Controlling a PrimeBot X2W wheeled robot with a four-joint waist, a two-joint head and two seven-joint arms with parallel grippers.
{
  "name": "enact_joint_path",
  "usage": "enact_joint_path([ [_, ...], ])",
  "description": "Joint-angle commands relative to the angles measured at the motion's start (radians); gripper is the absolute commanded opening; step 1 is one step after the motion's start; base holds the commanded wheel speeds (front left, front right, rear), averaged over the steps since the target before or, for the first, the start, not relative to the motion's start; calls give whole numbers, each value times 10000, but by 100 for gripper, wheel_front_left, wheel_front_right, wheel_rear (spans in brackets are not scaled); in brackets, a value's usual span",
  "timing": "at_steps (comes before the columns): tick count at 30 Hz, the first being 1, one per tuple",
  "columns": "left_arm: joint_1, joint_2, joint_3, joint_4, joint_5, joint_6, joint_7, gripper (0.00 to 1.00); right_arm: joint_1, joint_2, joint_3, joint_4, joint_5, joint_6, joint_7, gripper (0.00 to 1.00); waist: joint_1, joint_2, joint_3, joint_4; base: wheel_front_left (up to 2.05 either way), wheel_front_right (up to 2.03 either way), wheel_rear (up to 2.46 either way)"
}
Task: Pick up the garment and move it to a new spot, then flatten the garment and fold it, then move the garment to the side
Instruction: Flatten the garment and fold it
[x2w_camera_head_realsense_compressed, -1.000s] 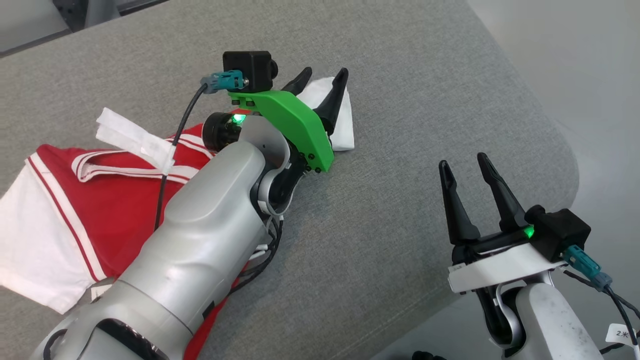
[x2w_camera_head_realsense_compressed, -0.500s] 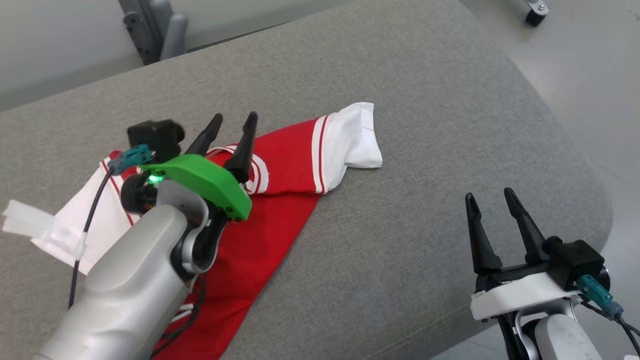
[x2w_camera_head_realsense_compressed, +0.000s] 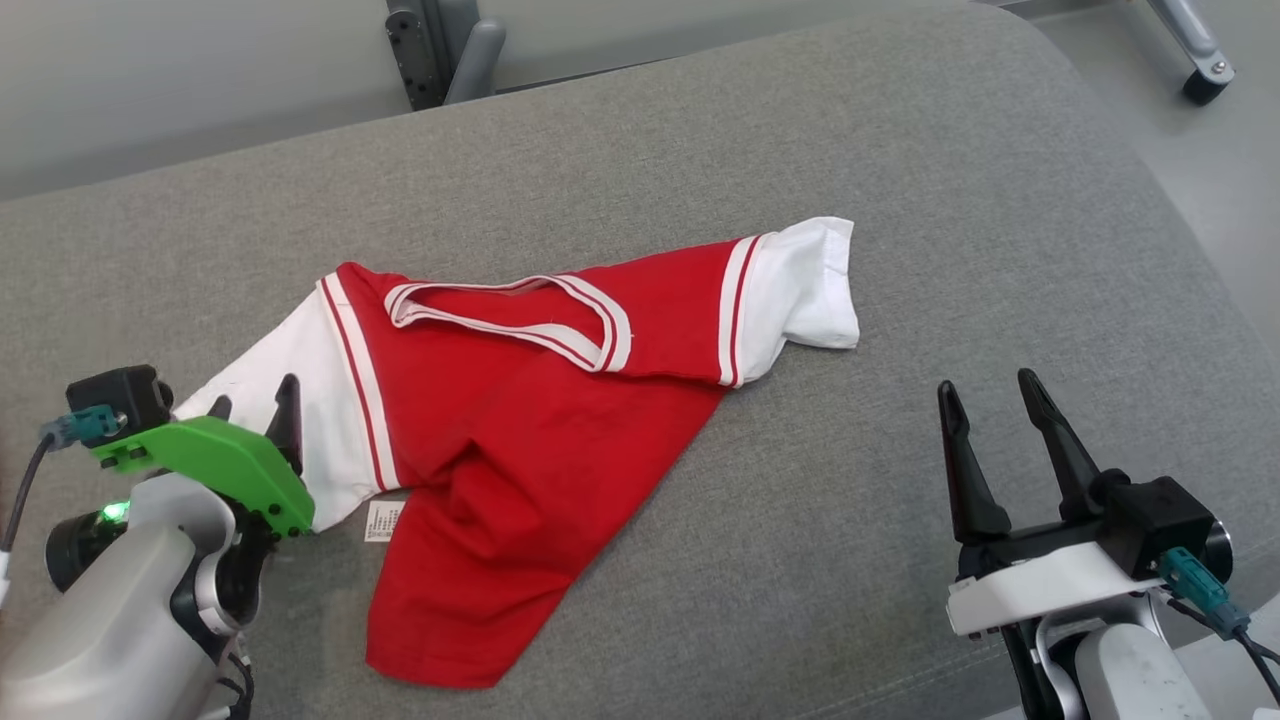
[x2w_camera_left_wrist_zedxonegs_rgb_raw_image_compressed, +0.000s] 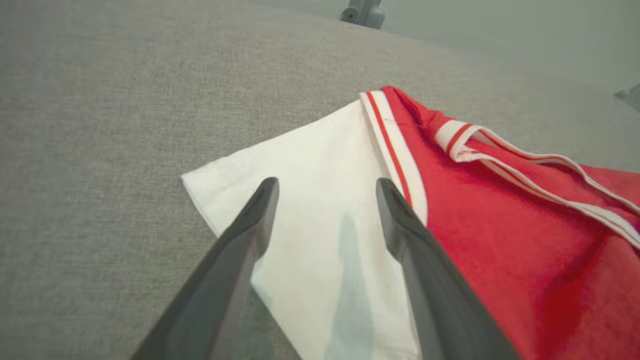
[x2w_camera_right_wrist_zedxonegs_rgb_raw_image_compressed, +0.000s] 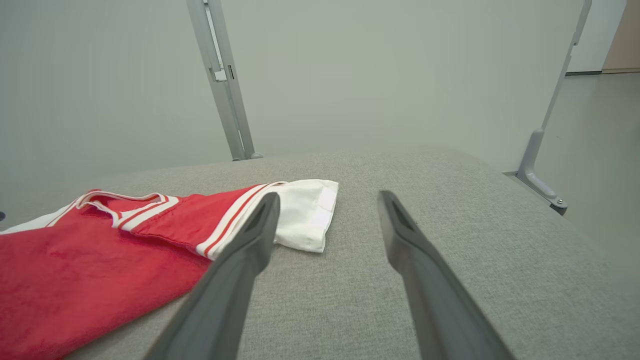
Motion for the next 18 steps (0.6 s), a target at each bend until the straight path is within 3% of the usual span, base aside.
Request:
enact_joint_path([
  [1,122,57,19,213,-91,-71,46,100,-78,-26,7,-35,-73,-10,17,100,0,0,162,85,0,0,0],
  [11,-261,-36,308,2190,-420,-305,156,100,-205,-26,34,-38,-174,-11,17,100,0,0,466,28,0,0,0],
  [18,-611,-502,303,2630,-620,-922,426,100,-230,-25,-21,-35,-238,-11,17,100,0,0,534,44,0,0,0],
])
